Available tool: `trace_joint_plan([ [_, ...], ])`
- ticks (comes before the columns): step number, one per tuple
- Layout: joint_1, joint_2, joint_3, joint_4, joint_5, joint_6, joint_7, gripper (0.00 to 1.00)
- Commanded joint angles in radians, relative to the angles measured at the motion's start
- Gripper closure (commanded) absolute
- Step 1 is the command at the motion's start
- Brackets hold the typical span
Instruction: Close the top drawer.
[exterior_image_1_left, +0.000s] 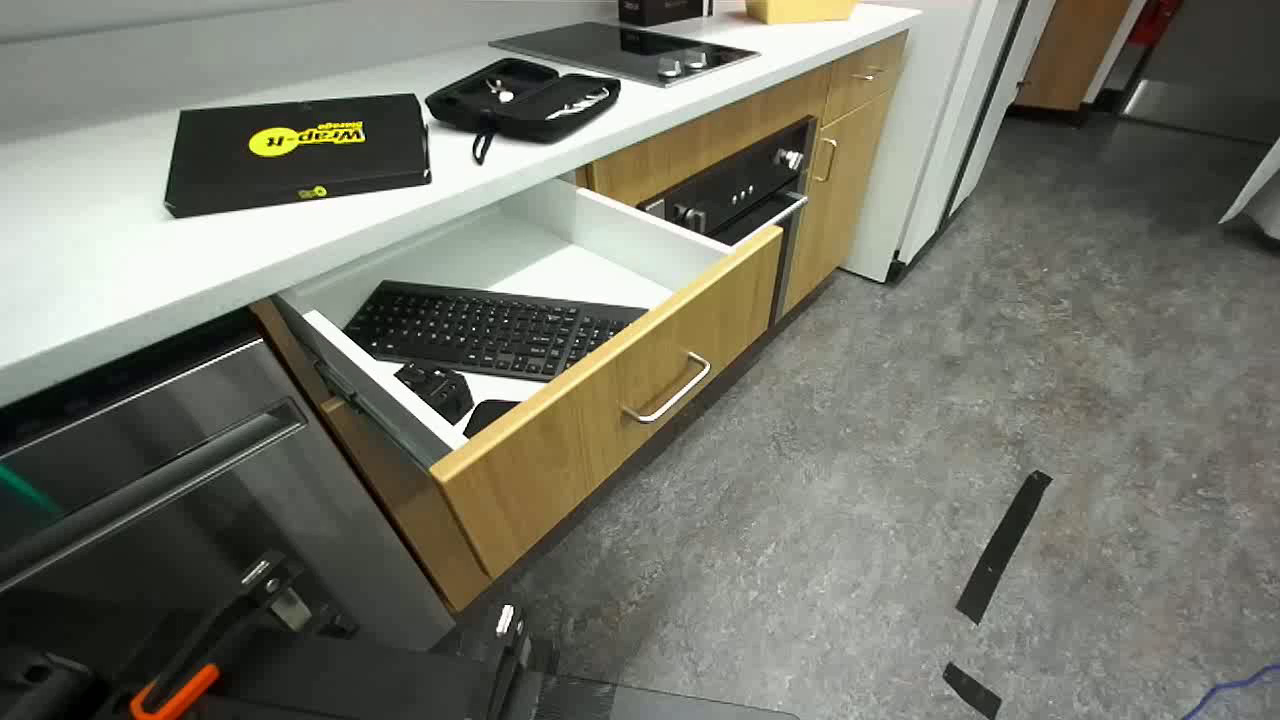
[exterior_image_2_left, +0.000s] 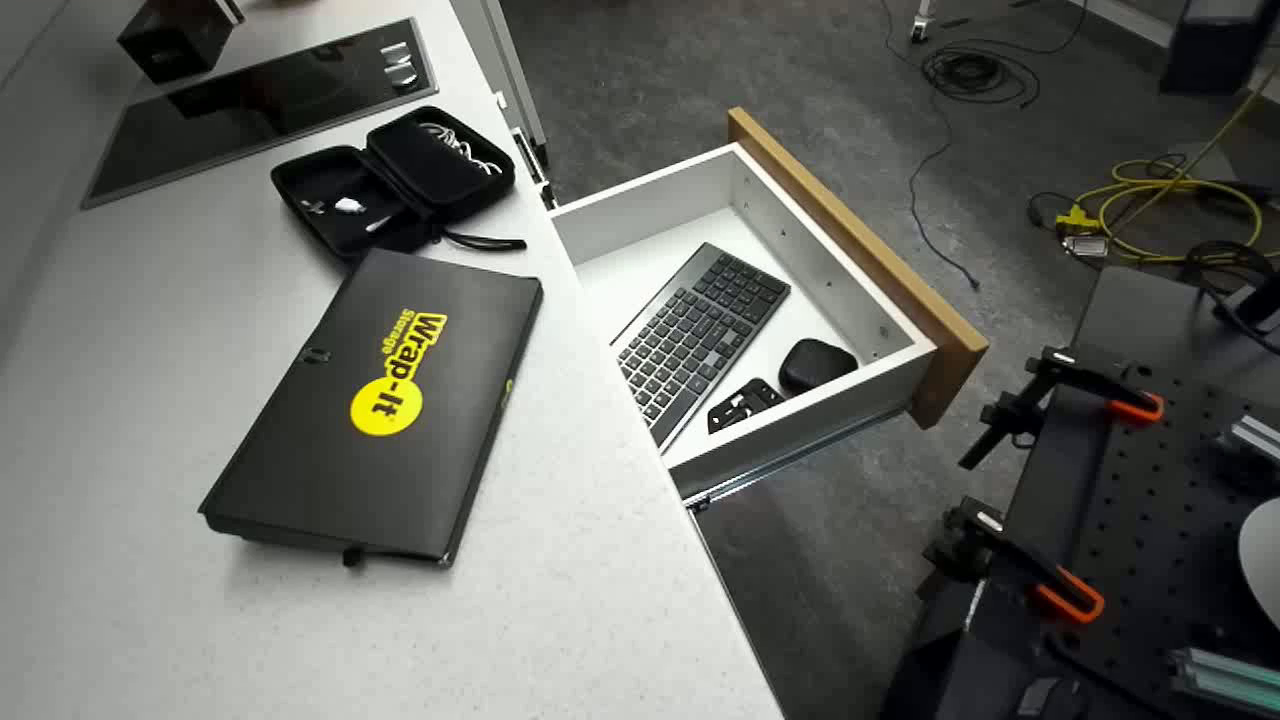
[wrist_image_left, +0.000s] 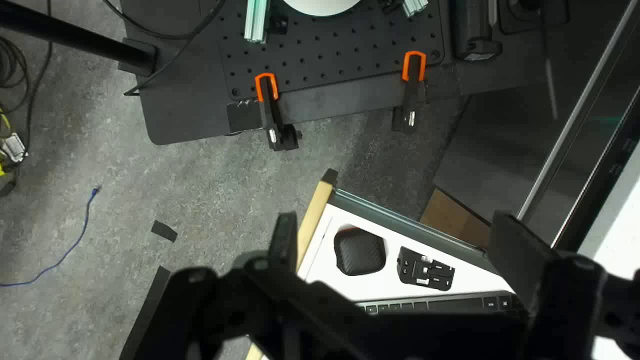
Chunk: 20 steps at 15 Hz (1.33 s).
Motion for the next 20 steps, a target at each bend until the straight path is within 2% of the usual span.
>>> trace_joint_plan([
  [1,0.005,0.002,-0.004,0.002,-0.002,-0.001,0.002,0.0],
  [3,0.005,0.002,-0.004,0.002,-0.002,-0.001,0.002,0.0],
  [6,-0.037,0.076,-0.025,-0.013,-0.021,0.107,0.027,0.0],
  [11,-0.161,0.284,-0.121,-0.059,-0.093,0.4,0.045,0.0],
  [15,-0.255,0.496,-0.205,-0.034,-0.14,0.608,0.078,0.0],
  [17,-0.27,0.568,-0.239,-0.006,-0.117,0.621,0.095,0.0],
  [18,-0.248,0.491,-0.236,-0.055,-0.115,0.61,0.051,0.0],
  [20,-0.251,0.53,-0.25,-0.045,-0.115,0.614,0.047,0.0],
])
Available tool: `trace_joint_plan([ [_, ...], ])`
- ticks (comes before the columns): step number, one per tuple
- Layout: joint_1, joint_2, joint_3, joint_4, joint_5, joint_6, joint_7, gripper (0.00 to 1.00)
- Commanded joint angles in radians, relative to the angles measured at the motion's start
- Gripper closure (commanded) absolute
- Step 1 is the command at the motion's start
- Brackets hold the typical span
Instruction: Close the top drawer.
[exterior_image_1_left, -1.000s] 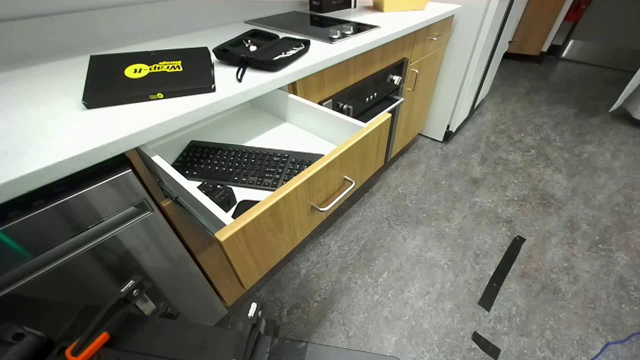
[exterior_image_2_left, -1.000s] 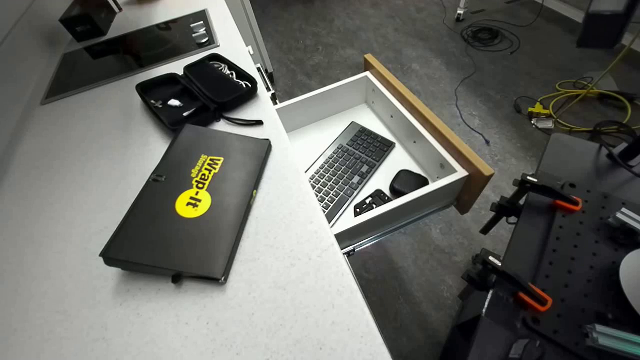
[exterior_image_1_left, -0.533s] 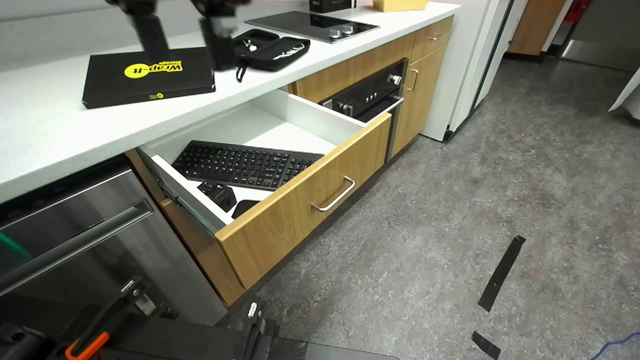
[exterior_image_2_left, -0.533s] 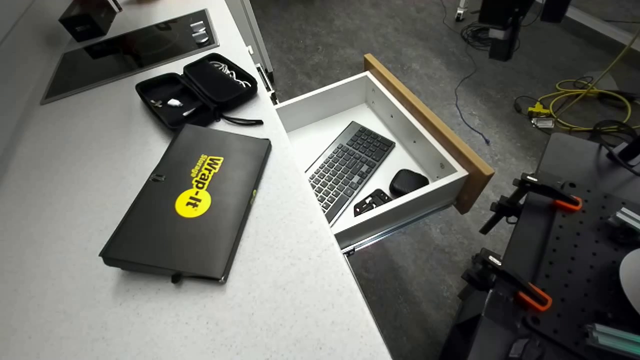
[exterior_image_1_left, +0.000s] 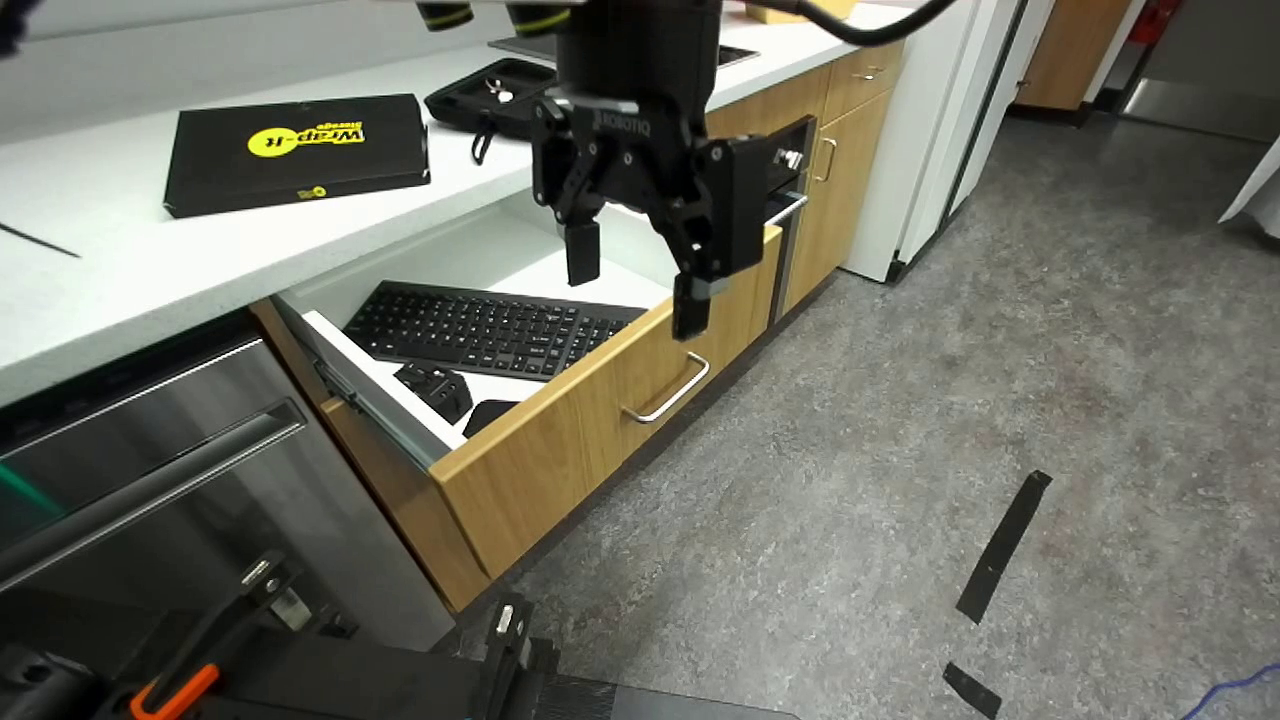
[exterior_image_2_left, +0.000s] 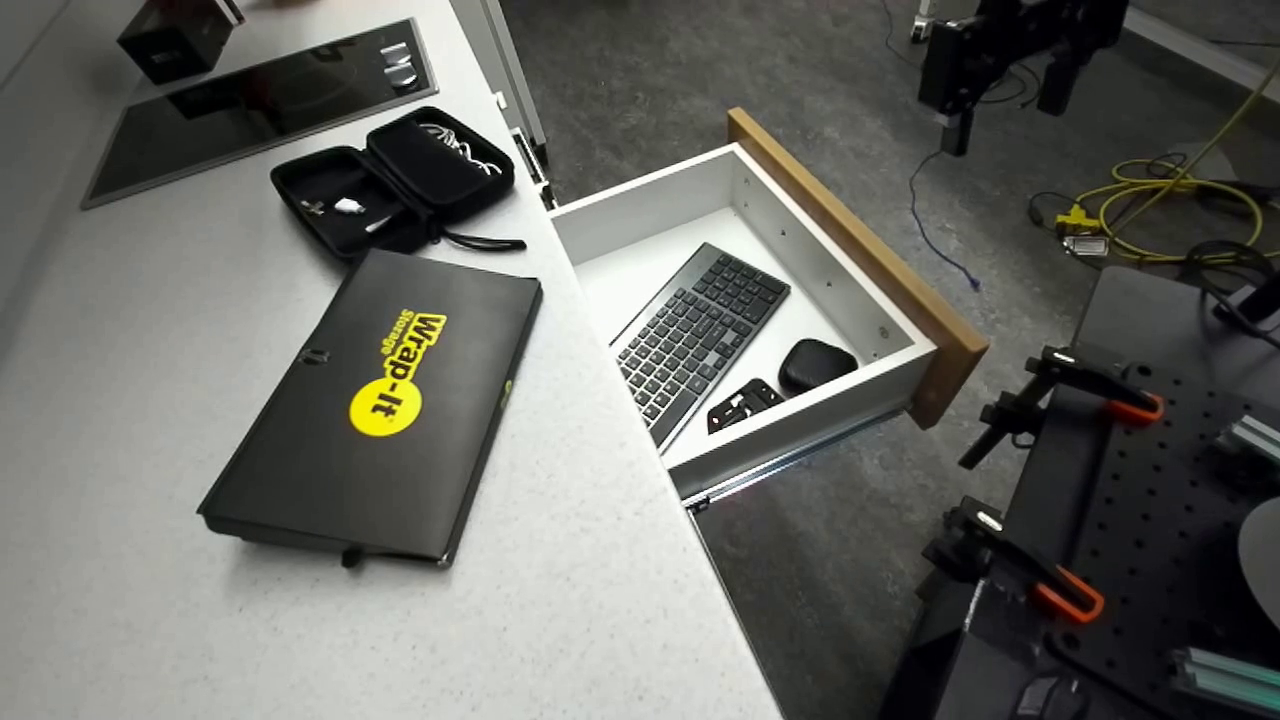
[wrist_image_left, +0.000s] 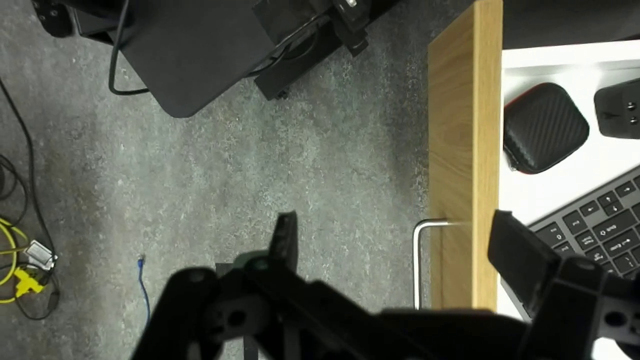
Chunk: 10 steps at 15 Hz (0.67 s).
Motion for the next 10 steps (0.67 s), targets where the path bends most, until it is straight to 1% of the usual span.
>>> trace_joint_plan([
  [1,0.015,-0.003,-0.011,0.001,-0.004,-0.002,0.003,0.0],
  [4,0.019,-0.016,-0.007,0.001,-0.004,-0.003,0.003,0.0],
  [6,-0.002,0.027,0.005,-0.004,-0.058,0.088,0.099,0.0],
  [10,-0.047,0.183,-0.025,0.053,-0.147,0.263,0.254,0.0],
])
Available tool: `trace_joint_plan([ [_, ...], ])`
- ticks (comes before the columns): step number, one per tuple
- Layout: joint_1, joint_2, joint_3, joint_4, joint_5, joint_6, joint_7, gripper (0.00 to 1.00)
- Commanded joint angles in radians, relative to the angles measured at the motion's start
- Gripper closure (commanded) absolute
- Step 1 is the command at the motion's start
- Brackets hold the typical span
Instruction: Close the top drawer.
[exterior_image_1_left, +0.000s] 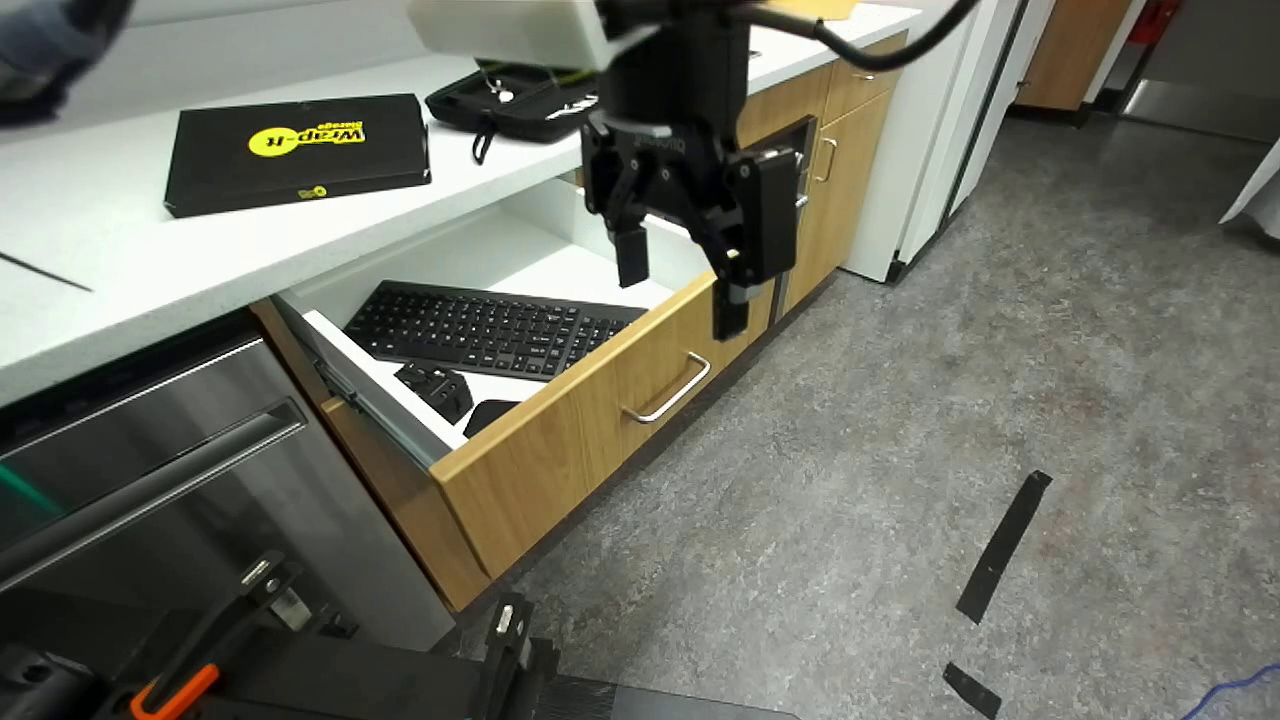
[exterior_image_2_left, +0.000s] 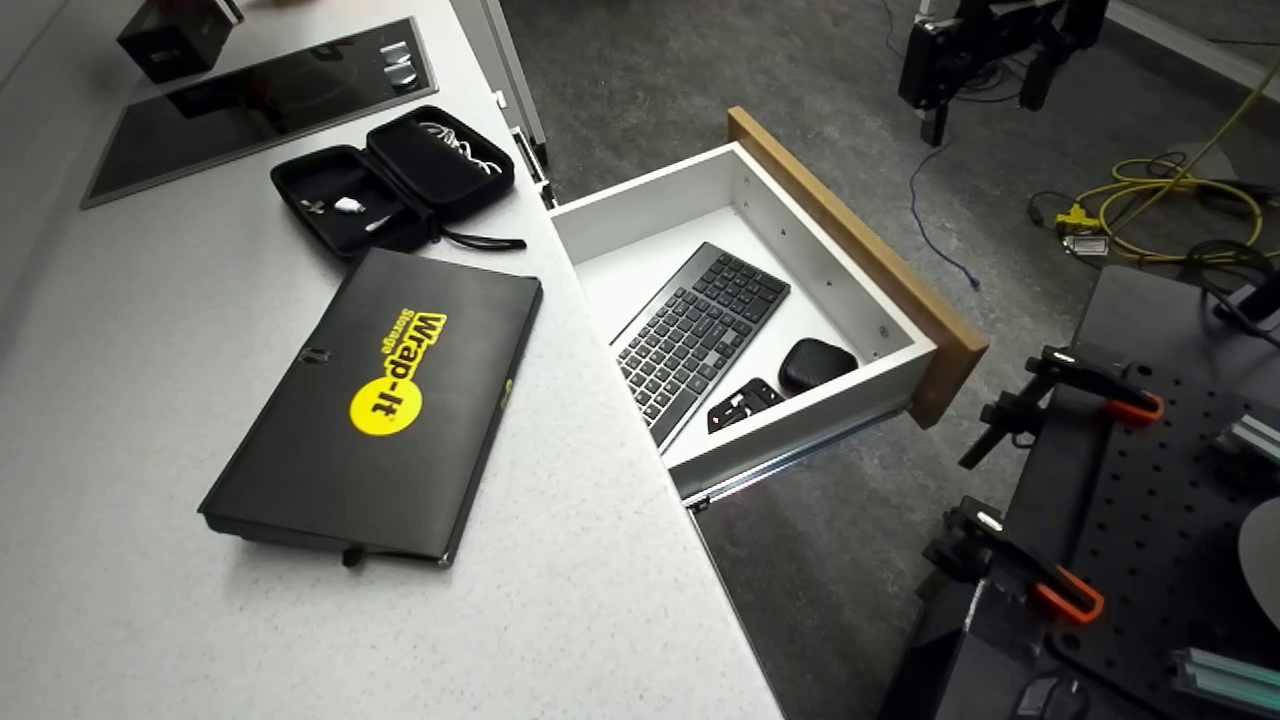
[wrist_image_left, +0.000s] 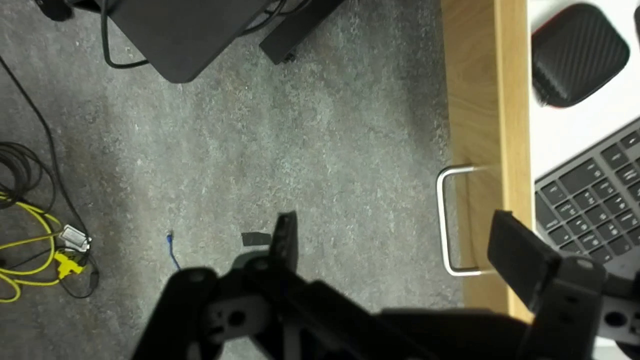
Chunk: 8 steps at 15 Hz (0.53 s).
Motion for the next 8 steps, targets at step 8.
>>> trace_joint_plan([
  [8,0.029,0.592,-0.152,0.313,-0.012,0.349,0.317,0.0],
])
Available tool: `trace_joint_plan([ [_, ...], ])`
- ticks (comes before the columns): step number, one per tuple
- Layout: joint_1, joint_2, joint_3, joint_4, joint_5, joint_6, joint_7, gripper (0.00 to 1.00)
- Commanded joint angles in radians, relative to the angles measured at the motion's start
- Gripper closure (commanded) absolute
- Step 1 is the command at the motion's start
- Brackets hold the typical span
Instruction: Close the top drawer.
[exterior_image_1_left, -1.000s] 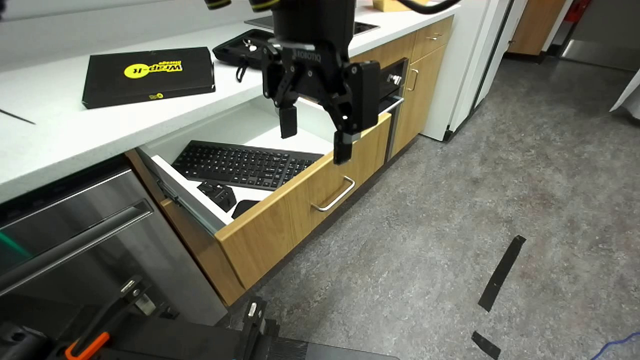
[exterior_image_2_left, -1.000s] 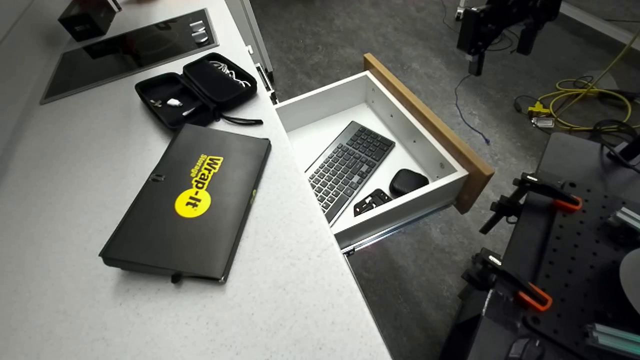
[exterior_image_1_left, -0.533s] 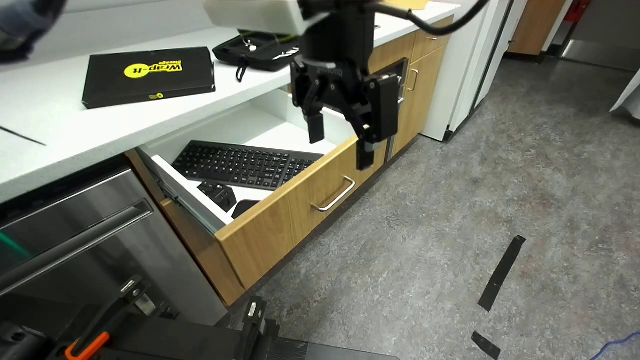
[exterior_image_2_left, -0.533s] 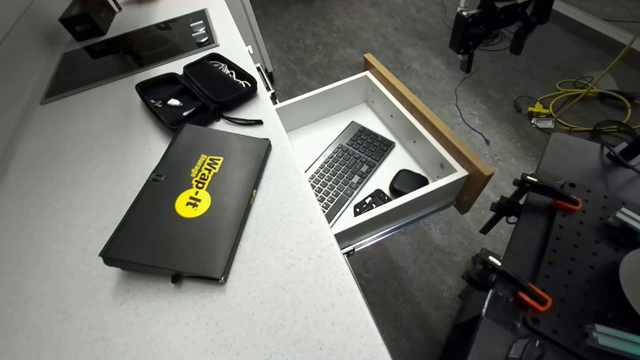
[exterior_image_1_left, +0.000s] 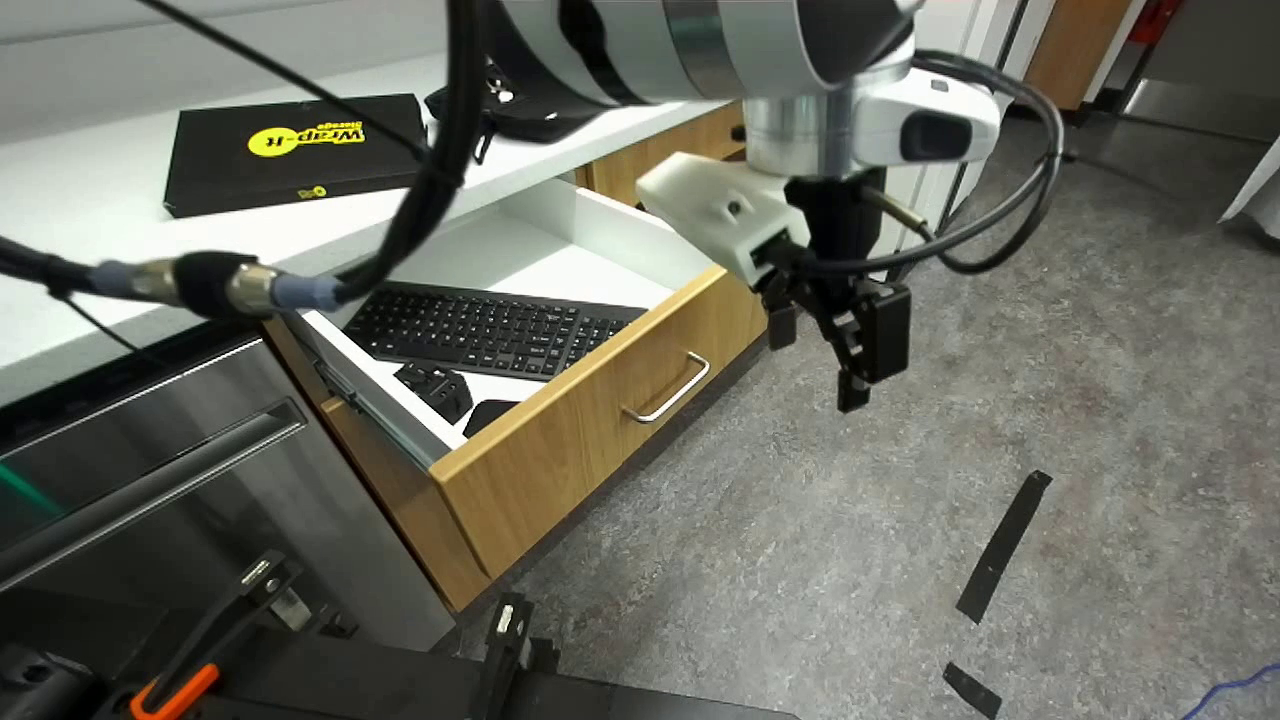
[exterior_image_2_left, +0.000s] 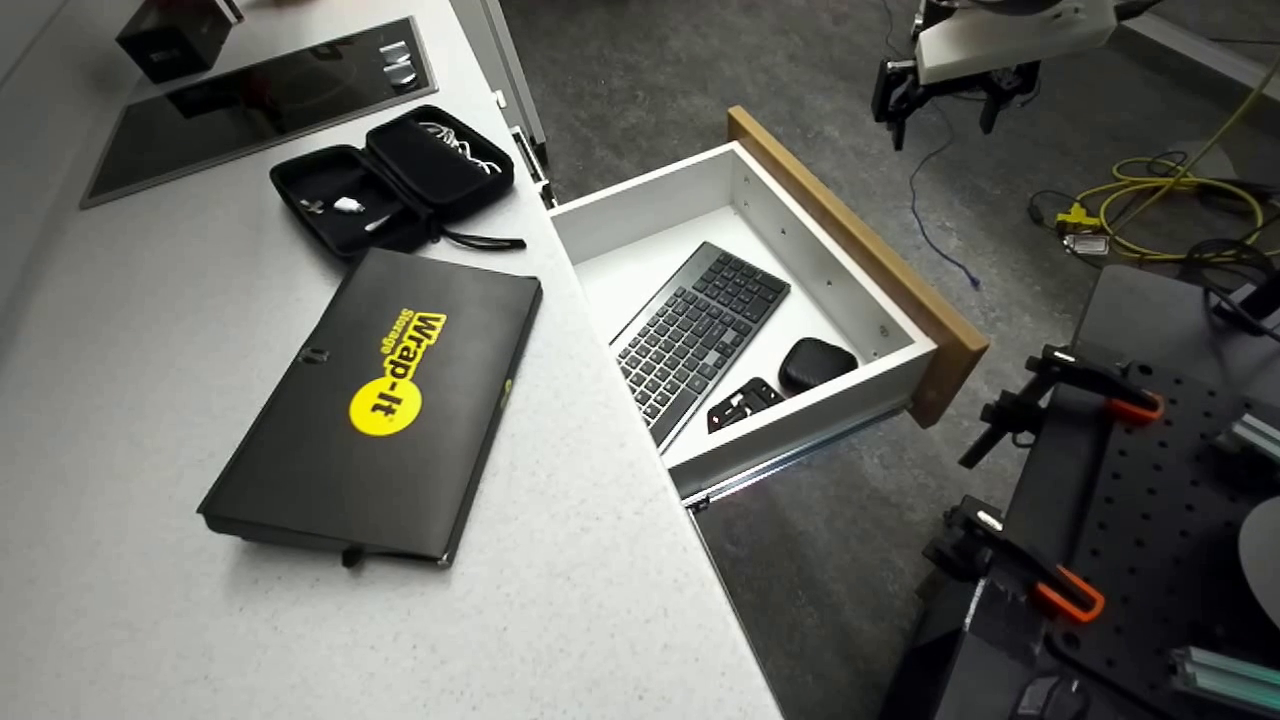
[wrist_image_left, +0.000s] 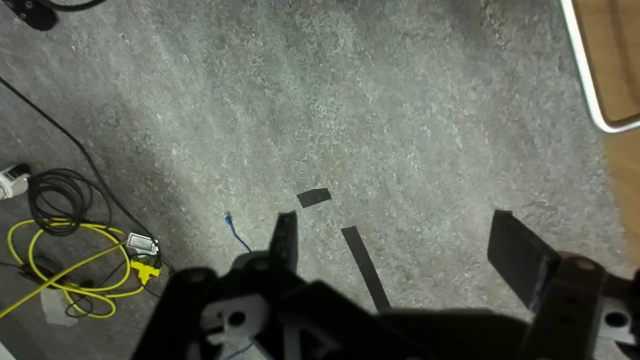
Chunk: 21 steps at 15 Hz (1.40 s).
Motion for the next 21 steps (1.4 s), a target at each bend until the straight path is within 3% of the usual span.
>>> trace_joint_plan([
  [1,0.06,0.233,-0.045,0.159,0.111,0.047,0.043,0.0],
  [2,0.041,0.256,-0.008,0.181,0.209,0.005,-0.01,0.0],
  [5,0.07,0.341,0.003,0.241,0.296,0.015,-0.039,0.0],
  [9,0.066,0.308,0.095,0.267,0.424,-0.031,-0.165,0.0],
  [14,0.106,0.302,0.159,0.328,0.5,-0.155,-0.252,0.0],
  [19,0.173,0.357,0.182,0.452,0.515,-0.318,-0.226,0.0],
  [20,0.185,0.326,0.151,0.385,0.491,-0.253,-0.228,0.0],
  [21,0.193,0.331,0.156,0.403,0.498,-0.276,-0.227,0.0],
])
